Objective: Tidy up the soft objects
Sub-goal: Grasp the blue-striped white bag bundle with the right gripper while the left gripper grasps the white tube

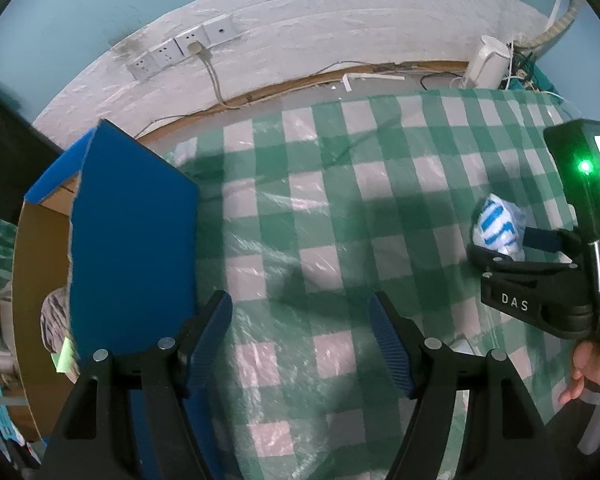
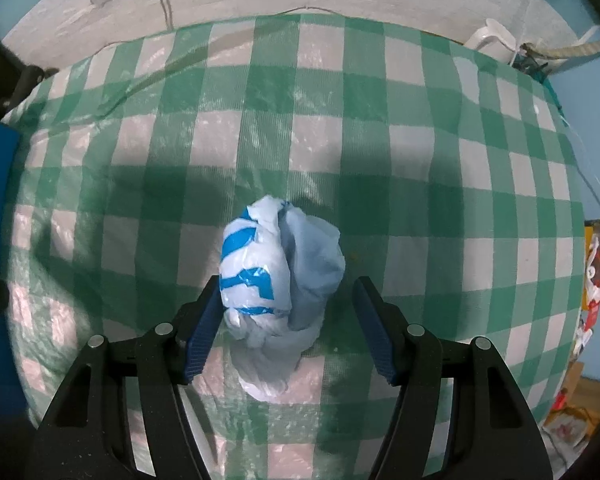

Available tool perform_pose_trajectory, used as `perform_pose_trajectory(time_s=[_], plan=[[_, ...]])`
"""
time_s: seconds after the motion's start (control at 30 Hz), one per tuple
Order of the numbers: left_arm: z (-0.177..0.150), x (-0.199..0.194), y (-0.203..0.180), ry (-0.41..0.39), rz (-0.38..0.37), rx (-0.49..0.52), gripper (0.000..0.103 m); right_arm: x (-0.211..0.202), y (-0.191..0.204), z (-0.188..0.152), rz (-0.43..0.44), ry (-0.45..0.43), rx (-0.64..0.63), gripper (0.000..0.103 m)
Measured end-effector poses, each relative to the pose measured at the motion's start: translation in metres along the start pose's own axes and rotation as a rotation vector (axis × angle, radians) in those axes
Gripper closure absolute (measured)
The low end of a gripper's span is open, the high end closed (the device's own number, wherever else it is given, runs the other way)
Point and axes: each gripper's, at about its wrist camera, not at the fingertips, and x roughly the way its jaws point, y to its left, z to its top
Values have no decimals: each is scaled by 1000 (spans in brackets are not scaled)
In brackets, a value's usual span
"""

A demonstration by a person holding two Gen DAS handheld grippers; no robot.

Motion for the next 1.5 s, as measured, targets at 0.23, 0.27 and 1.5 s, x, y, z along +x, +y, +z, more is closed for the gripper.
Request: perform_pose_trajectory(time_s=[0.23,0.27,1.5], plan=[[-13,6,-18,42,-33,9,31,-7,2,-8,22,0,-65,61],[-15,7,-19,47,-39,7,31,-9,2,-10,23,-2,-73,62],[-32,42,-72,212,-200,-116,33,-25,-45,-69,96,-2,-55,62]])
